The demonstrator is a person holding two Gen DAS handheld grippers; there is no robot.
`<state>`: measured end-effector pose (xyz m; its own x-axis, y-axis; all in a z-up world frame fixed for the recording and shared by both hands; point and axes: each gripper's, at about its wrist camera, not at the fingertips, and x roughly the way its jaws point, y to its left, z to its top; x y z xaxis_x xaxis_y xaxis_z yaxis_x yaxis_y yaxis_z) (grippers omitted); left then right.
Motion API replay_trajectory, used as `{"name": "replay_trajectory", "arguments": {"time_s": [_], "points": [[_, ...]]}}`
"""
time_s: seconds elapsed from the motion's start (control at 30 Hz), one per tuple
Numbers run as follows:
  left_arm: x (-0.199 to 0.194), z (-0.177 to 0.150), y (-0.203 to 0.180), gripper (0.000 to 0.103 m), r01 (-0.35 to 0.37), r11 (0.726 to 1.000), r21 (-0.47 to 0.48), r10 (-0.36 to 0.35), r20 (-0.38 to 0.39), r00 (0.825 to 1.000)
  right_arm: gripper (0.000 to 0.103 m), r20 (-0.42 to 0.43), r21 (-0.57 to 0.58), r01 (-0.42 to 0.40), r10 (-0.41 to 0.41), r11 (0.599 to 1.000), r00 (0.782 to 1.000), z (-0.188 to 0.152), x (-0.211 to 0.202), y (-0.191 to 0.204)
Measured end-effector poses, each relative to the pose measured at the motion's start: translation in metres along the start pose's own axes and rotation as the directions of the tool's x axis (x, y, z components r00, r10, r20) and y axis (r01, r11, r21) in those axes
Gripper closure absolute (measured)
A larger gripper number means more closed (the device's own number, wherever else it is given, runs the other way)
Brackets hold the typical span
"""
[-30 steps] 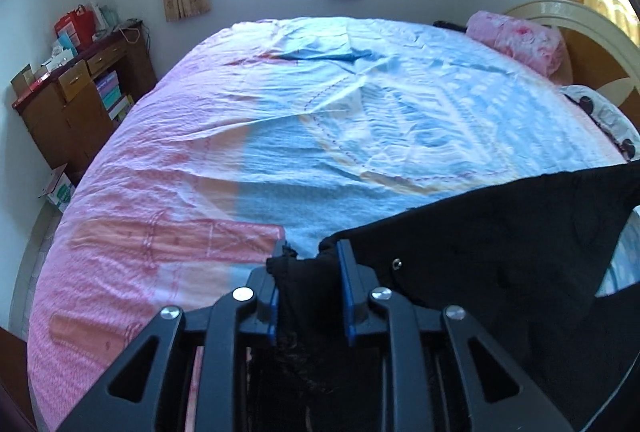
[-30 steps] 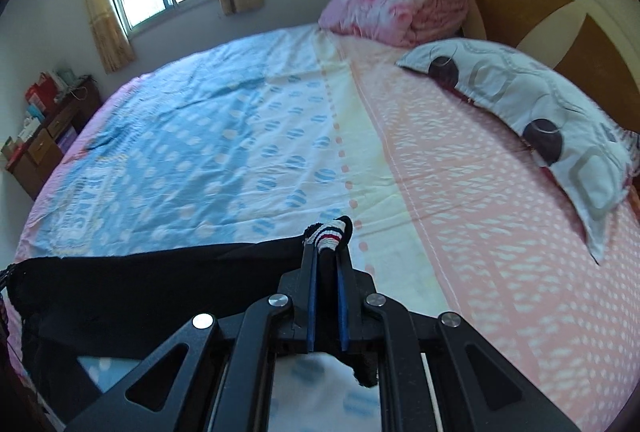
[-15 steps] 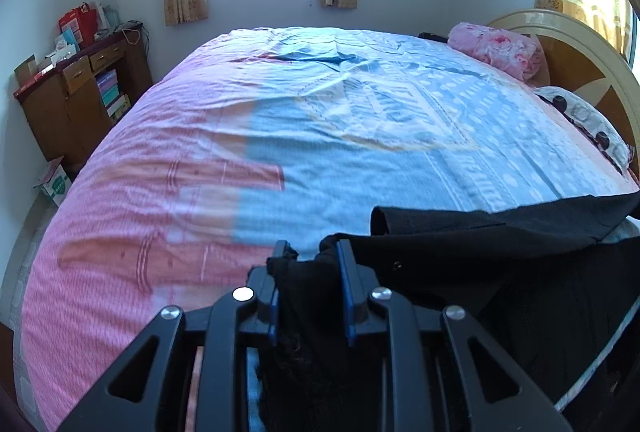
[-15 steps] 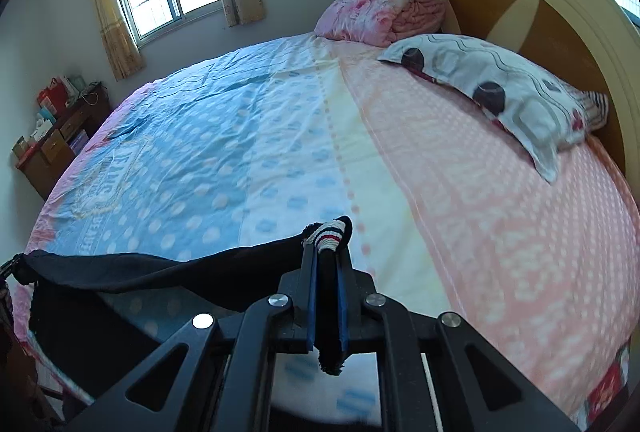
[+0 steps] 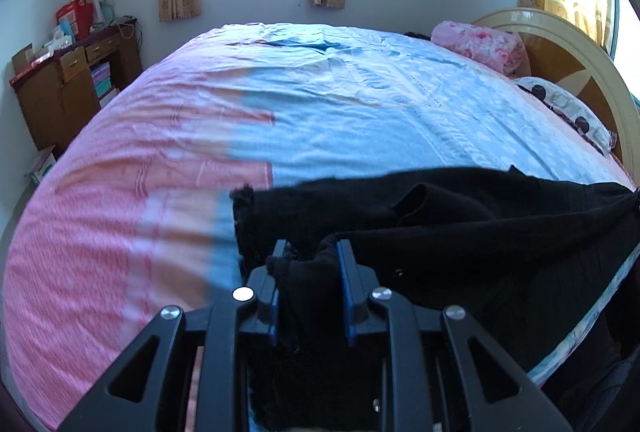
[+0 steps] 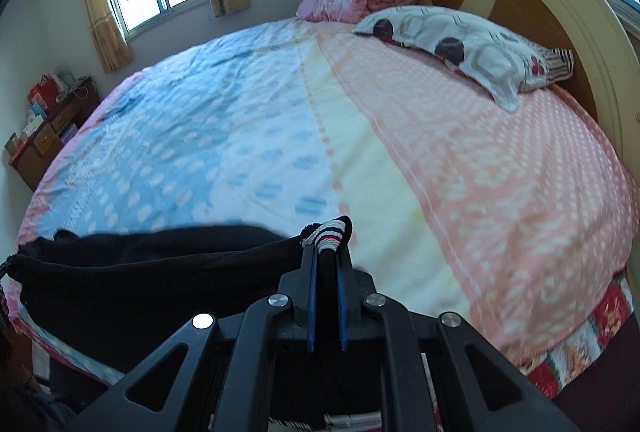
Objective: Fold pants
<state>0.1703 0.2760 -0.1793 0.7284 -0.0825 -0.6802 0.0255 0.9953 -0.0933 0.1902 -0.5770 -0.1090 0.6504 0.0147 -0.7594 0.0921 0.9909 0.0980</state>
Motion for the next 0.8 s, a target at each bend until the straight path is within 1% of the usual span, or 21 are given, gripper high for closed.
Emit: {"name": "replay_trajectory", "arguments": {"time_s": [0.07, 0.13, 0.23, 0.3, 0.33, 0.37, 0.43, 0.47, 0.5, 0.57, 0.6, 0.63, 0.73, 0.77, 0.8], "points": [[-0.002, -0.011, 0.002, 0.079, 0.008, 1.0, -0.009, -0.008, 0.01, 1.0, 0.095, -0.007, 0.021, -0.012, 0.012, 1.0, 1.0, -0.012, 0.002, -0.005], [-0.006, -0.021, 0.003, 0.078, 0.016, 1.0, -0.006, -0.016, 0.028, 0.999, 0.094, -0.011, 0.016, -0.025, 0.025, 1.0, 1.0, -0.023, 0.001, -0.008], [-0.006, -0.03, 0.002, 0.075, 0.014, 1.0, 0.021, -0.015, 0.039, 0.999, 0.094, -0.006, 0.038, -0.052, 0.052, 0.998, 0.999, -0.031, -0.003, -0.013], [-0.007, -0.033, 0.002, 0.069, 0.007, 0.999, 0.041, -0.009, 0.045, 0.999, 0.09, -0.009, 0.045, -0.067, 0.068, 0.997, 0.998, -0.034, -0.007, -0.013], [-0.008, -0.035, 0.002, 0.068, 0.006, 0.999, 0.047, -0.008, 0.048, 0.999, 0.089, -0.016, 0.033, -0.059, 0.06, 0.998, 0.998, -0.035, -0.009, -0.012], [-0.009, -0.036, 0.003, 0.065, 0.005, 0.999, 0.052, -0.007, 0.05, 0.999, 0.087, -0.021, 0.019, -0.043, 0.043, 0.999, 0.999, -0.036, -0.011, -0.01], [-0.012, -0.039, 0.002, 0.056, -0.01, 0.997, 0.071, 0.007, 0.053, 0.999, 0.077, -0.034, -0.004, -0.014, 0.014, 1.0, 0.999, -0.04, -0.019, -0.007], [-0.014, -0.041, 0.002, 0.046, -0.032, 0.996, 0.085, 0.027, 0.063, 0.998, 0.067, -0.048, -0.015, 0.005, -0.005, 1.0, 0.999, -0.044, -0.022, -0.005], [-0.017, -0.044, 0.002, 0.043, -0.039, 0.995, 0.093, 0.033, 0.067, 0.997, 0.059, -0.055, -0.023, 0.022, -0.023, 0.999, 0.998, -0.046, -0.025, -0.006], [-0.021, -0.051, 0.003, 0.041, -0.033, 0.992, 0.12, 0.026, 0.059, 0.998, 0.057, -0.066, -0.043, 0.069, -0.072, 0.997, 0.995, -0.054, -0.034, -0.008], [-0.022, -0.053, 0.002, 0.039, -0.039, 0.99, 0.133, 0.032, 0.055, 0.998, 0.057, -0.069, -0.043, 0.085, -0.088, 0.995, 0.994, -0.055, -0.036, -0.01], [-0.023, -0.055, 0.002, 0.039, -0.042, 0.989, 0.142, 0.035, 0.053, 0.998, 0.057, -0.063, -0.03, 0.119, -0.121, 0.992, 0.991, -0.057, -0.042, -0.015], [-0.026, -0.062, -0.001, 0.036, -0.053, 0.984, 0.17, 0.046, 0.048, 0.998, 0.057, -0.028, 0.04, 0.166, -0.165, 0.985, 0.986, -0.057, -0.056, -0.023], [-0.027, -0.063, -0.003, 0.036, -0.064, 0.981, 0.182, 0.055, 0.055, 0.997, 0.057, -0.005, 0.055, 0.185, -0.185, 0.981, 0.983, -0.055, -0.062, -0.015], [-0.027, -0.063, -0.006, 0.036, -0.072, 0.979, 0.191, 0.062, 0.061, 0.996, 0.057, 0.011, 0.046, 0.186, -0.186, 0.982, 0.982, -0.053, -0.066, -0.006]]}}
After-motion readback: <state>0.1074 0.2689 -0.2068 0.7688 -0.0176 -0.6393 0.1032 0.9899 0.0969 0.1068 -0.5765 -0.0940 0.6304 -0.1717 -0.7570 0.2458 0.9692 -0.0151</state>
